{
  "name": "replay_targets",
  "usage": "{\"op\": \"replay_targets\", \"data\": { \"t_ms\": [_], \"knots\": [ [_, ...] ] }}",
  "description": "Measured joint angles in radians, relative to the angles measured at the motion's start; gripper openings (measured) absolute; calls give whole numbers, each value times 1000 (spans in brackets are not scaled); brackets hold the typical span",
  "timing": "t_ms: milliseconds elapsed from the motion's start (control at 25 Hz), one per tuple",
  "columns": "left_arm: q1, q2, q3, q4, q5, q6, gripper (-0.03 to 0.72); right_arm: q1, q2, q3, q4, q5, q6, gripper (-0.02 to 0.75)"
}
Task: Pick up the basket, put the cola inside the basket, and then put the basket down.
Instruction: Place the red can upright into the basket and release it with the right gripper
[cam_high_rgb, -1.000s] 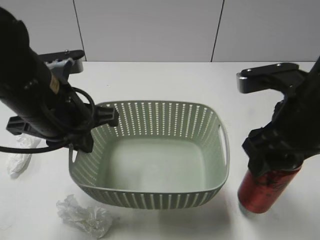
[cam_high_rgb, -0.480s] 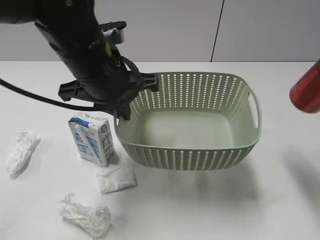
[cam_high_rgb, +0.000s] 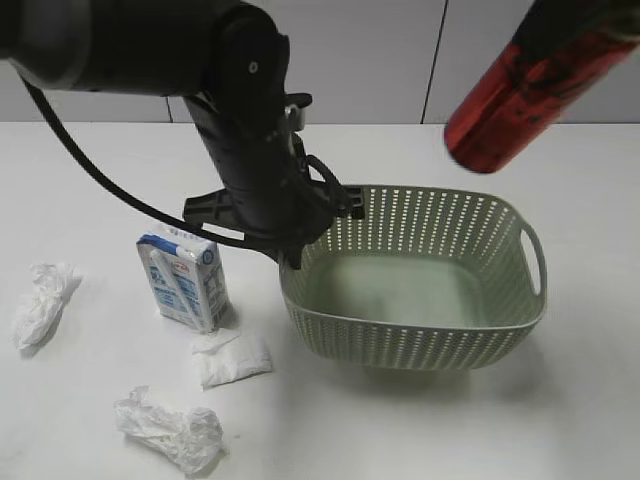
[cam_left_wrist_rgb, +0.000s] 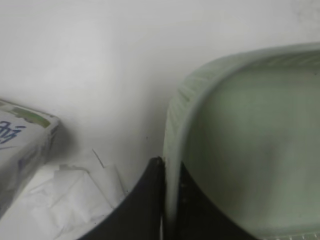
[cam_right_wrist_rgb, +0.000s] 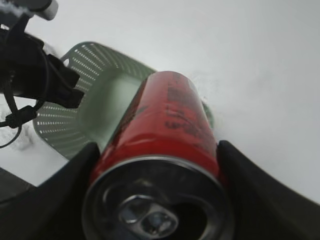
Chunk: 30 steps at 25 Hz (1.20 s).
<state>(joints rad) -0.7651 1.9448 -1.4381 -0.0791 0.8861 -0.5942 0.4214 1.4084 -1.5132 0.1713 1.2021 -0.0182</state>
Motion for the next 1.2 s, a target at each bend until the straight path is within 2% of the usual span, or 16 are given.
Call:
{"op": "replay_targets", "data": {
  "t_ms": [160,280,560,720,1000,1200],
  "knots": [
    [-4,3,-12,1,-13,0,-1,86,141,0,0,1,-5,502],
    [5,3,-12,7,-13,-2,-1,116,232,3,3,-1,-5,502],
    [23,3,-12,17,-2,-3,-1,119,328,107,-47,-51,-7,502],
    [23,3,-12,16,-2,-3,-1,119,328,112,-47,-105,-7,502],
    [23,3,-12,15,0,-3,-1,119,344,114,-50,-95,-7,503],
    [23,3,-12,17,3,-3,-1,119,344,103,-50,-91,-7,560]
  ]
}}
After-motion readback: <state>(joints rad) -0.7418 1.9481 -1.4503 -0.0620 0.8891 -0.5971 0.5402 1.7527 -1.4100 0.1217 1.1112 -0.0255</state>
